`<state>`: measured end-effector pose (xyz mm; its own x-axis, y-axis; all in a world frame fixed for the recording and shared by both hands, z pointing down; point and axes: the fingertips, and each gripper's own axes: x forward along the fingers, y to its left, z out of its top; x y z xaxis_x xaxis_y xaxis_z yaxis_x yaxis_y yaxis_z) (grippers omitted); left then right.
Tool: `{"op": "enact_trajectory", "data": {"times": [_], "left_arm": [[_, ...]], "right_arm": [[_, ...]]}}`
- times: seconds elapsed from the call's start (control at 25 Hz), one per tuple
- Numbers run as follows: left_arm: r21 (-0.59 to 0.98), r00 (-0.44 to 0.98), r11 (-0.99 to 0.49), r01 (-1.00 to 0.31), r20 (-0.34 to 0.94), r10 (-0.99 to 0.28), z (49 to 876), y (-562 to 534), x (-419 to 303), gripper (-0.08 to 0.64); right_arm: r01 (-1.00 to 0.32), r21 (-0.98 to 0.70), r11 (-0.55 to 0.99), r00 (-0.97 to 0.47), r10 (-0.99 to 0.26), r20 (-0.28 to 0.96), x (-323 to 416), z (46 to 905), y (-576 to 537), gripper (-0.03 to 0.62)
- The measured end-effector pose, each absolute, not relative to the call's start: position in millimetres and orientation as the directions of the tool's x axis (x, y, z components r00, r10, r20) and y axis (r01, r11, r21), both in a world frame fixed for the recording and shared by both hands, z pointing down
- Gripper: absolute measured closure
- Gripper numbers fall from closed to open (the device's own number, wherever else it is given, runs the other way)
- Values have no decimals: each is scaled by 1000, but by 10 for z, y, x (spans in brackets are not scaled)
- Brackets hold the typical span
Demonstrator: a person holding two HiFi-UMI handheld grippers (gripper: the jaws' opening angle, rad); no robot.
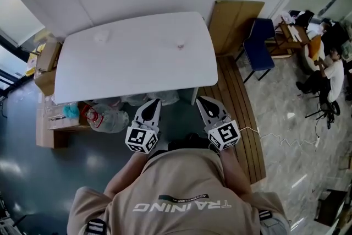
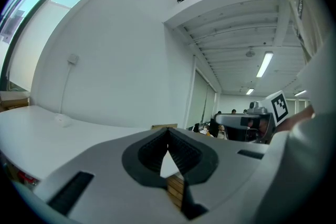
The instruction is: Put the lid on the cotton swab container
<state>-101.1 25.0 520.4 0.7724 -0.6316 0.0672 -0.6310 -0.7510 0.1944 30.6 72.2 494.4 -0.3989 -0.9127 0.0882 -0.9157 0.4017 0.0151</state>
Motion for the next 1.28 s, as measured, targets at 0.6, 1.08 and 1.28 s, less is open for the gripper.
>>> {"op": "enact_trajectory", "data": {"times": [0.6,1.08,1.28], "left_arm": [[176,705,-689,-703,52,-707,5015,-703,-620,548],[184,657,-640,-746,45,-753,5069,-1055,-94,548],[181,648,-631,-755,56,-759,5089,-1136,13,548]], "right_arm": [[-869,37,493,-490,-869,61,745,4863,-299,574],[-834,7,552,-551,-832,67,1237,5064,-737,574],[-833,-19,553,-553,-831,55,1341,5085,-825,574]]}}
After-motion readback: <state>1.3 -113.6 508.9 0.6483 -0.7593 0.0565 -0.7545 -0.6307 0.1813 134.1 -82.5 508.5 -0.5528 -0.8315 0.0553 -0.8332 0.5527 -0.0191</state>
